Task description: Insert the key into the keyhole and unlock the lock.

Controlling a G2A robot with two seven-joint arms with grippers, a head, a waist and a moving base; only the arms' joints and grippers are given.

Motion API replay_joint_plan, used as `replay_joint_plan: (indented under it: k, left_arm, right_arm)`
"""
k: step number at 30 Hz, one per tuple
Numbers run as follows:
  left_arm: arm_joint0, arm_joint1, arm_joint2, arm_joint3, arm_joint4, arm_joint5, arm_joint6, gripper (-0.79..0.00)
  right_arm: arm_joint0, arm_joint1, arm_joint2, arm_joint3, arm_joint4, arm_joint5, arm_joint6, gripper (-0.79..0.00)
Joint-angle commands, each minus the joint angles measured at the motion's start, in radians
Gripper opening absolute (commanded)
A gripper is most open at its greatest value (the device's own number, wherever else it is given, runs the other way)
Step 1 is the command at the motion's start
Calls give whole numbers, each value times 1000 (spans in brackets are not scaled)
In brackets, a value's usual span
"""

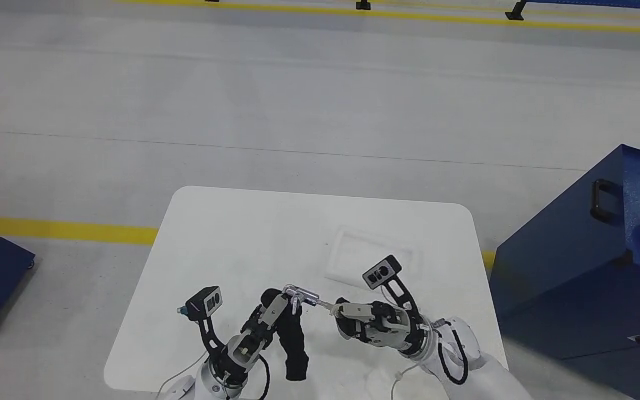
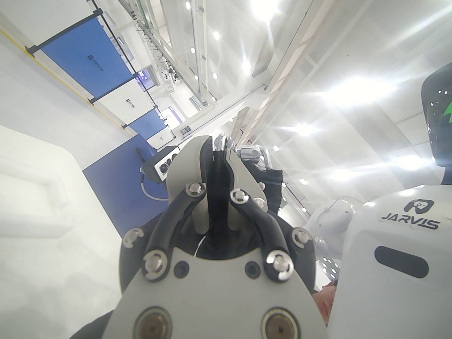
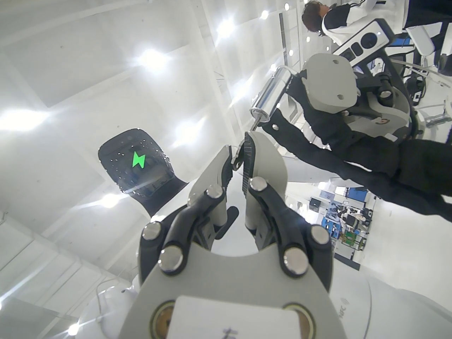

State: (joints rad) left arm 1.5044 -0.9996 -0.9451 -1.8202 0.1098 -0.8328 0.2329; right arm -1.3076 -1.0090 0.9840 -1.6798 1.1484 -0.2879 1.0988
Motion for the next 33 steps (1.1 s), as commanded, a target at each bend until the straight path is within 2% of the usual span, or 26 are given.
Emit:
replay_joint_plan:
  k: [1, 33]
  left_arm:
    - [0, 0, 0, 0, 0, 0, 0, -785]
    - [0, 0, 0, 0, 0, 0, 0, -785]
  right_arm:
    - [-3, -3, 3, 0, 4, 9, 2, -785]
    - [-59, -46, 30, -11, 100, 165, -11, -785]
